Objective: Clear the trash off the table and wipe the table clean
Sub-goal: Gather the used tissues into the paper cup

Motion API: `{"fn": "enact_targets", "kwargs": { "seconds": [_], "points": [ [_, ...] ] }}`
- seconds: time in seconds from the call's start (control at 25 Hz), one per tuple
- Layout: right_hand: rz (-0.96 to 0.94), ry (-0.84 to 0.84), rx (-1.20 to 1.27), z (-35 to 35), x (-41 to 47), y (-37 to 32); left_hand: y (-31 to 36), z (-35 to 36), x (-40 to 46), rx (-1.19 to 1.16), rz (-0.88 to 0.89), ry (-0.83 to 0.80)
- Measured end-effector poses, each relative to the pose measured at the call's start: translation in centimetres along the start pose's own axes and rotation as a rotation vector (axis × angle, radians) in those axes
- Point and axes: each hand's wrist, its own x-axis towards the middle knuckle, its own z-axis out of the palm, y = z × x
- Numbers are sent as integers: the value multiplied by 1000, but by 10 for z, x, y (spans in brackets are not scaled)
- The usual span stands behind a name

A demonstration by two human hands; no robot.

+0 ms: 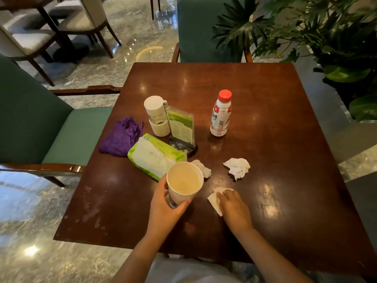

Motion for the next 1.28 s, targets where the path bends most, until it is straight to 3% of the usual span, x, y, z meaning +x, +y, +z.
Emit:
{"fn": "enact_targets", "kwargs": {
  "seconds": [0.12, 0.2, 0.28, 0.36, 0.52, 0.68, 0.84, 1.0, 1.08, 1.16, 1.28],
  "points": [
    [224, -48, 296, -11, 8, 5, -5, -2, -3, 39, 2, -24],
    [445, 87, 690, -44, 17, -4, -7, -2, -4, 56, 8, -42],
    [435, 272, 1029, -91, 25, -22, -6, 0, -3, 73, 27, -48],
    [283, 370, 1159, -129, 26, -44, -2, 2, -2, 81, 49, -51],
    [-105, 463, 674, -134, 24, -72, 6, 6, 0, 78, 62, -57],
    [-354, 204, 348, -113, 16, -69, 8, 7, 3, 53, 66, -61],
    [-392, -51, 202, -111, 7, -60, -3, 10, 5, 90, 44, -99],
    [-447, -157, 158, -111, 7, -47, -5, 18, -1, 92, 48, -108],
    [-491, -123, 179, -109, 6, -40, -6, 22, -1, 78, 51, -127],
    [-472, 57, 285, -108, 6, -29, -5, 24, 0, 58, 35, -89],
    [-119, 411, 429, -99, 29, 8, -1, 25, 1, 56, 18, -35]
  ]
}}
